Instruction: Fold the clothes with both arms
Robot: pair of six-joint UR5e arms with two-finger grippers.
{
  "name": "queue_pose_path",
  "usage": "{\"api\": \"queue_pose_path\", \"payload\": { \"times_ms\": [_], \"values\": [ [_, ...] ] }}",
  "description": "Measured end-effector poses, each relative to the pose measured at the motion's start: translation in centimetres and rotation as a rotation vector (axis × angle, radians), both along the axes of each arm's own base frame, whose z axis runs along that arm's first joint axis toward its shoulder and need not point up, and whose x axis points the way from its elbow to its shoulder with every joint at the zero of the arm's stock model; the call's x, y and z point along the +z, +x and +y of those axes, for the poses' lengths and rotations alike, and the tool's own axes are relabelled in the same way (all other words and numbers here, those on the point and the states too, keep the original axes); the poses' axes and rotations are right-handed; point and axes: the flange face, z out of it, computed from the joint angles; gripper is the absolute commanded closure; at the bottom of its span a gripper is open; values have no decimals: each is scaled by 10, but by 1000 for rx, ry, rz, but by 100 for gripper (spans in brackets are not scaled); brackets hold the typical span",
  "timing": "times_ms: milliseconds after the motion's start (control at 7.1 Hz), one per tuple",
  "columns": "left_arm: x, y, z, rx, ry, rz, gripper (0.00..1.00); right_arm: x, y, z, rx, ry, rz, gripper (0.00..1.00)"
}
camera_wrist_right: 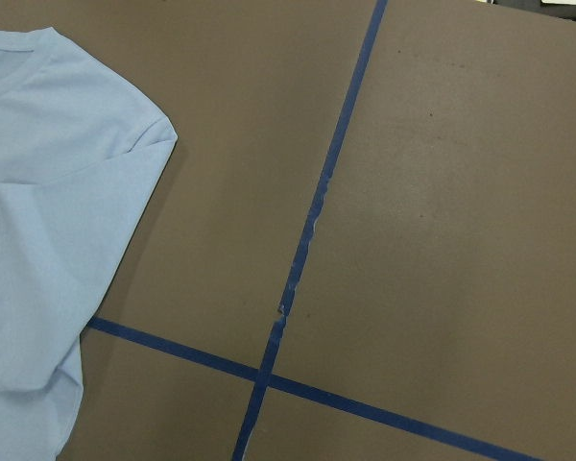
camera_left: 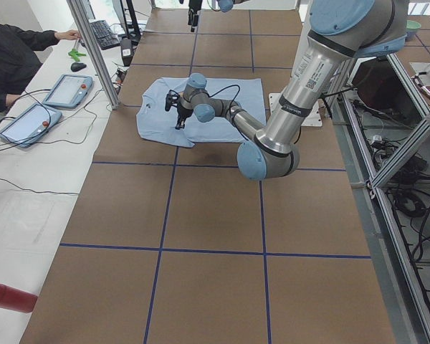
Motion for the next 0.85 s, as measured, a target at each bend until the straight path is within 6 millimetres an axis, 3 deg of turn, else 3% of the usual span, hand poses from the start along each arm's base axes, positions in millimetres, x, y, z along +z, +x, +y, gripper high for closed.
{"api": "queue_pose_path", "payload": {
  "times_ms": [282, 845],
  "values": [
    [-13, 13, 1, -13, -17, 1, 100, -2, 0, 1, 1, 3, -2, 0],
    [-20, 43, -20, -20, -46, -25, 100, 1, 1, 2, 1, -3, 0, 0]
  ]
}}
